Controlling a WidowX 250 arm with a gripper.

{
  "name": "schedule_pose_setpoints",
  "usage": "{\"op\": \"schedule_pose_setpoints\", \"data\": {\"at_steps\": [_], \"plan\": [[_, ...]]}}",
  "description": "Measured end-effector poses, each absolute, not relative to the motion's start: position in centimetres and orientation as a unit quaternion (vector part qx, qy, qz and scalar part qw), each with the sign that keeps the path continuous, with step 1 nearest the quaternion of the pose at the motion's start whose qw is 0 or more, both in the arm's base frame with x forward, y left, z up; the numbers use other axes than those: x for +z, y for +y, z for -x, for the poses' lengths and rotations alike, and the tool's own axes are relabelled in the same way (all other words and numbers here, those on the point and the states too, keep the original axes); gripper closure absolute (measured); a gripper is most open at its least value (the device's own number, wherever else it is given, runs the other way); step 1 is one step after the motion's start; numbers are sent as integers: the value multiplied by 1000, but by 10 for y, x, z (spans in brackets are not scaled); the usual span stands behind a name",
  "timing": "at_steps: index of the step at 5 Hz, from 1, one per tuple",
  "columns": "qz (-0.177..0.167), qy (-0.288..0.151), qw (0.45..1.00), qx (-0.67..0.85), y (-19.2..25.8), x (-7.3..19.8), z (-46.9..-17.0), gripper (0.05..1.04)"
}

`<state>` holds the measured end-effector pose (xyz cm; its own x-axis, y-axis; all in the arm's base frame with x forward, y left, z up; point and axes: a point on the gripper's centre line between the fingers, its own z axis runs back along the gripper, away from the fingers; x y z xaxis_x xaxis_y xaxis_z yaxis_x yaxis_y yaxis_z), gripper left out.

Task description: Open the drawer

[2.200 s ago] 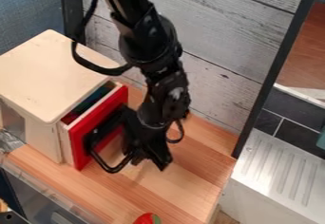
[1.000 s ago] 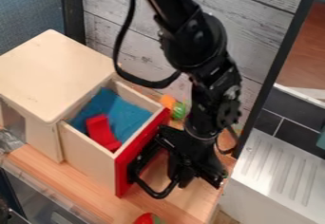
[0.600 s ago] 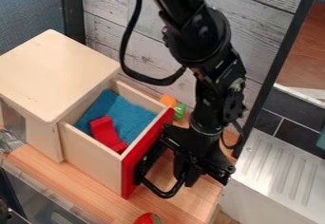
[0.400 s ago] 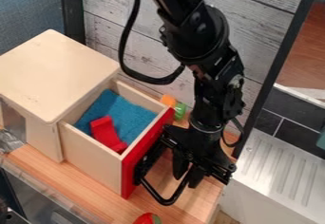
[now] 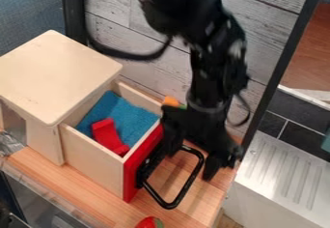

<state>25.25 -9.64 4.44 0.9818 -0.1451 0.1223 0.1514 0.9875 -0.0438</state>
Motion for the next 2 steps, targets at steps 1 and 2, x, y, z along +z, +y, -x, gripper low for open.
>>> {"op": "schedule_pose_setpoints", "data": {"at_steps": [1,2], "plan": [[40,-77,989,-120,-87,87,-238,81],[41,-83,981,-173,-78,115,-222,83]]}}
